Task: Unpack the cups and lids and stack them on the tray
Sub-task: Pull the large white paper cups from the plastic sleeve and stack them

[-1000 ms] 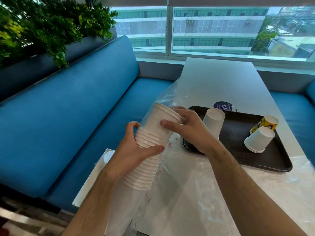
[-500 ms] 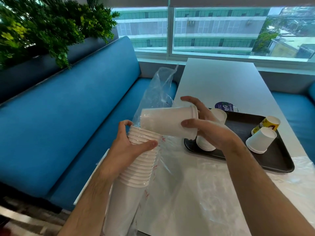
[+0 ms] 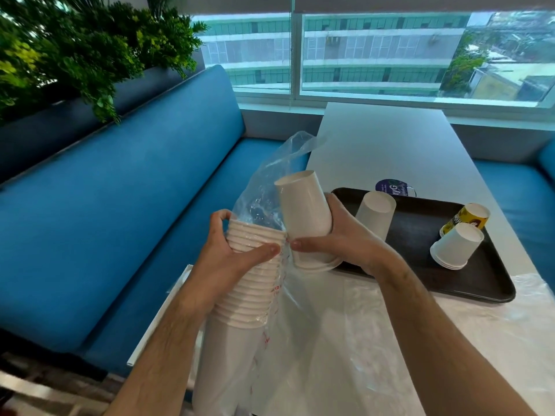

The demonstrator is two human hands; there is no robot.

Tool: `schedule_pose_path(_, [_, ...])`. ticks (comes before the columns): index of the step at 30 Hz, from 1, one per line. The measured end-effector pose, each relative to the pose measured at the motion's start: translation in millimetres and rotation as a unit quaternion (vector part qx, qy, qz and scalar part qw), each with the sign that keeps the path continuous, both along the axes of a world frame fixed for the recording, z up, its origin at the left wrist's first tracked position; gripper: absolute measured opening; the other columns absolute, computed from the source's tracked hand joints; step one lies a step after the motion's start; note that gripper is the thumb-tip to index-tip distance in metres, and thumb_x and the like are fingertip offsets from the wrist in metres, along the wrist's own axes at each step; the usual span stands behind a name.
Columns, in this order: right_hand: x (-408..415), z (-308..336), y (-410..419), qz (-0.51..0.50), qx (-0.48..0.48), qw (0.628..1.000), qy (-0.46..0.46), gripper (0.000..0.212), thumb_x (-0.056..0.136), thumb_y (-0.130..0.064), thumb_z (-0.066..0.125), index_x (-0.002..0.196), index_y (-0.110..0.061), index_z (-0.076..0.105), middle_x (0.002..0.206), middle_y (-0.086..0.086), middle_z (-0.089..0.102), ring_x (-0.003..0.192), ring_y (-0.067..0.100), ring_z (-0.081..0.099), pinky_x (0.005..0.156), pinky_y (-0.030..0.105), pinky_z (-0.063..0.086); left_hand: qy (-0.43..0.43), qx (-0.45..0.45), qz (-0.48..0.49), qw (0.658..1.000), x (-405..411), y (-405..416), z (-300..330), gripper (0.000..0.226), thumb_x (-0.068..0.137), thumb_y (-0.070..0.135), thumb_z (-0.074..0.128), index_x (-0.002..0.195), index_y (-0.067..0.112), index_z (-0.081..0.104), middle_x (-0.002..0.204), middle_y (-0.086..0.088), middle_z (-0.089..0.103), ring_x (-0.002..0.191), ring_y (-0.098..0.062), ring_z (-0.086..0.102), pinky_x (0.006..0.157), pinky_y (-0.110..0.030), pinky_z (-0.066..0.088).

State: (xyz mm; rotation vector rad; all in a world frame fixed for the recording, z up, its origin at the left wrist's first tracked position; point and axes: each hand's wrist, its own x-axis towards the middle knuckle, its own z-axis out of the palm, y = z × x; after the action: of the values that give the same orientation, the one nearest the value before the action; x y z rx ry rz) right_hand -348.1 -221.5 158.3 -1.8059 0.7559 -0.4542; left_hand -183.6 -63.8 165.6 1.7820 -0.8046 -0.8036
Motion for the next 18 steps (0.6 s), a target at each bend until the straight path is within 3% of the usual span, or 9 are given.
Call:
schedule_pose_path(3, [3,-4,4,-0.038,-0.011,0.999,0.003,0.084,0.068,-0.043,0.090,0.130,-0.037,0.034,0.118,-0.013,0.055,0.103,0.007,0.059,0.072,0.018,0.050,-0.006,0.000,-0.001,1.000,0,-1,0,0.095,0.043,0.063,0.086,0.122,0.044,0.038,0.115,0.008,0.068,0.101,-0.016,0.070,0.092,-0.048,0.057])
schedule_pose_path(7, [5,-13,6,-0.075,-0.005,0.997,-0.026,0.086,0.059,-0.048,0.093,0.129,-0.034,0.044,0.115,-0.011,0.062,0.103,0.007,0.062,0.086,0.035,0.057,-0.008,0.002,-0.005,1.000,-1,-2,-2,0.094,0.044,0.062,0.087,0.122,0.043,0.038,0.115,0.009,0.068,0.100,-0.016,0.070,0.092,-0.049,0.057])
schedule_pose_path(12, [5,-18,9,-0.087,0.037,0.993,-0.076,0.083,0.058,-0.044,0.093,0.126,-0.034,0.046,0.116,-0.010,0.063,0.106,0.009,0.063,0.092,0.040,0.056,-0.006,-0.001,-0.003,1.000,-1,-6,-3,0.094,0.043,0.062,0.086,0.122,0.043,0.038,0.113,0.010,0.068,0.098,-0.014,0.070,0.091,-0.047,0.058])
schedule_pose_path(18, [-1,-23,3,-0.122,-0.015,0.991,-0.046,0.074,0.068,-0.029,0.091,0.126,-0.034,0.046,0.111,-0.012,0.061,0.100,0.007,0.061,0.086,0.036,0.054,-0.006,-0.001,-0.005,1.000,1,-7,-5,0.094,0.043,0.063,0.087,0.122,0.043,0.039,0.114,0.008,0.069,0.099,-0.016,0.071,0.091,-0.049,0.058])
